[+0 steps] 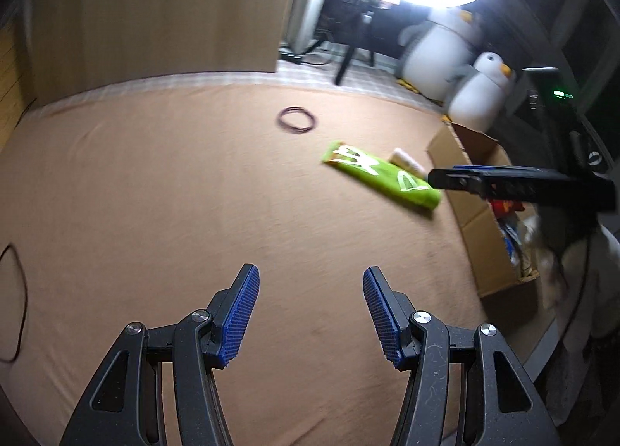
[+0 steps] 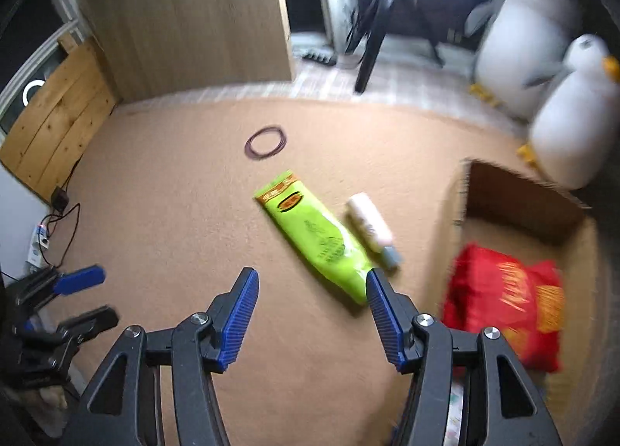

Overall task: Organize objects
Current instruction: 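Move the right tool to the green tube and close on it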

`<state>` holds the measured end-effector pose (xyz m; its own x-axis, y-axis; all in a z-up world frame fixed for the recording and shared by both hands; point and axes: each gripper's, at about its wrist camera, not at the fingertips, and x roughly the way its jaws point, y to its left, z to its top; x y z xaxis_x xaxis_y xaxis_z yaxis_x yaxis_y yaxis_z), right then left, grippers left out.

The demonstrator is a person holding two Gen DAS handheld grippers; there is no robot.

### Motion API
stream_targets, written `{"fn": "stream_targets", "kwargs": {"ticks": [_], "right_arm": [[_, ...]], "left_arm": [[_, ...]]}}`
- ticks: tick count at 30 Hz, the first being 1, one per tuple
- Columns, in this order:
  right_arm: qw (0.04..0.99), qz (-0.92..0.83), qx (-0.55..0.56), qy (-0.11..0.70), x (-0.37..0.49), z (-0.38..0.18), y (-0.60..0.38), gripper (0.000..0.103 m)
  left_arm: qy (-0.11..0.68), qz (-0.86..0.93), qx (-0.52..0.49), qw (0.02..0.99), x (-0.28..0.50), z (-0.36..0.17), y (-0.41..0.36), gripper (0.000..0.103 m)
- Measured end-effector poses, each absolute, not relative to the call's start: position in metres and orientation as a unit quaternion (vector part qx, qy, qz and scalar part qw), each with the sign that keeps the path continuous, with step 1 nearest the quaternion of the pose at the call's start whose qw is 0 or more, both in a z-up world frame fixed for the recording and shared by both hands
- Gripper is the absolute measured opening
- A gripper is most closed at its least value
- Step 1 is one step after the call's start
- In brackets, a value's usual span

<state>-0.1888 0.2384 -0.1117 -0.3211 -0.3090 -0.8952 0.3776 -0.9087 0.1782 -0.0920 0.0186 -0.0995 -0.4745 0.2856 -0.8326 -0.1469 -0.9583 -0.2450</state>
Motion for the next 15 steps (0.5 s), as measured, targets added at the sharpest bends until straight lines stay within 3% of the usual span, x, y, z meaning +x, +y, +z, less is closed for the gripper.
{"fn": "stream_targets", "kwargs": {"ticks": [9, 15], "right_arm": [[0.183, -0.779, 0.599, -0.018, -0.238, -0.146, 0.228, 0.053], [0.183, -0.772, 0.609, -0.01, -0.245, -0.153, 0.217, 0.049]], "left_arm": [[-0.104, 0.856, -0.498, 0.093, -0.074, -0.105, -0.033, 0.06], [-0.112, 0.855, -0.499, 0.089, -0.073, -0.106, -0.041, 0.06]]}}
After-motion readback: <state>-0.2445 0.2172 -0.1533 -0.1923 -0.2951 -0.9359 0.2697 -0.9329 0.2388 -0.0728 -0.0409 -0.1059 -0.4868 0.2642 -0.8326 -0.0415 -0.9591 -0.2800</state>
